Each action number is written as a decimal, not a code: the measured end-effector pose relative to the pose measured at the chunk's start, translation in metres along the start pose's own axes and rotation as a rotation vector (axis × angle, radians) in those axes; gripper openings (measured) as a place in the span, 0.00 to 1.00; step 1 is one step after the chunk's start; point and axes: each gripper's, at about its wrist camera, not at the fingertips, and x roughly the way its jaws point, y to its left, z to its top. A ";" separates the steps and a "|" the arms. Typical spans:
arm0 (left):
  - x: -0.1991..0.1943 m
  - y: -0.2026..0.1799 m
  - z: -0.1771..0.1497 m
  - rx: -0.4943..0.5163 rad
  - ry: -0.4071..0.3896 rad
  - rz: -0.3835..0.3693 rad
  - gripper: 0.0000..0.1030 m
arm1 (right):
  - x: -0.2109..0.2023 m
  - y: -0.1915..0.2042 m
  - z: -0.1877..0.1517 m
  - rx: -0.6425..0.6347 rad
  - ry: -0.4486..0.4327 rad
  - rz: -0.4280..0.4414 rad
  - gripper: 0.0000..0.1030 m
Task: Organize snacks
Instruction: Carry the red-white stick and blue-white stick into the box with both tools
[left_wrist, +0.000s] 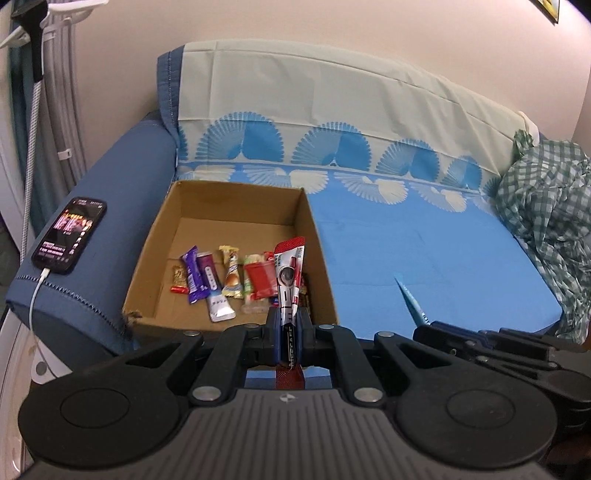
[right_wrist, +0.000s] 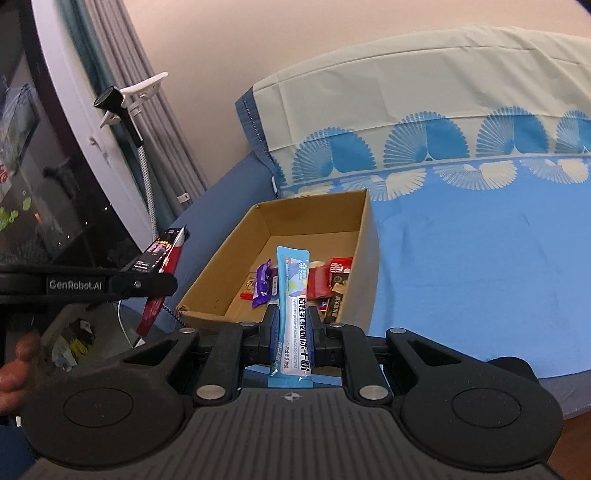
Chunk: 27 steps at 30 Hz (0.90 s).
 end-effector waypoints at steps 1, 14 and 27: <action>0.001 0.002 0.000 -0.003 0.000 0.003 0.08 | 0.001 0.002 0.000 -0.004 0.003 -0.001 0.15; 0.023 0.025 0.009 -0.037 0.004 0.011 0.08 | 0.026 0.007 0.006 -0.036 0.073 -0.055 0.15; 0.066 0.066 0.041 -0.106 0.019 0.060 0.08 | 0.080 0.024 0.036 -0.062 0.116 -0.051 0.15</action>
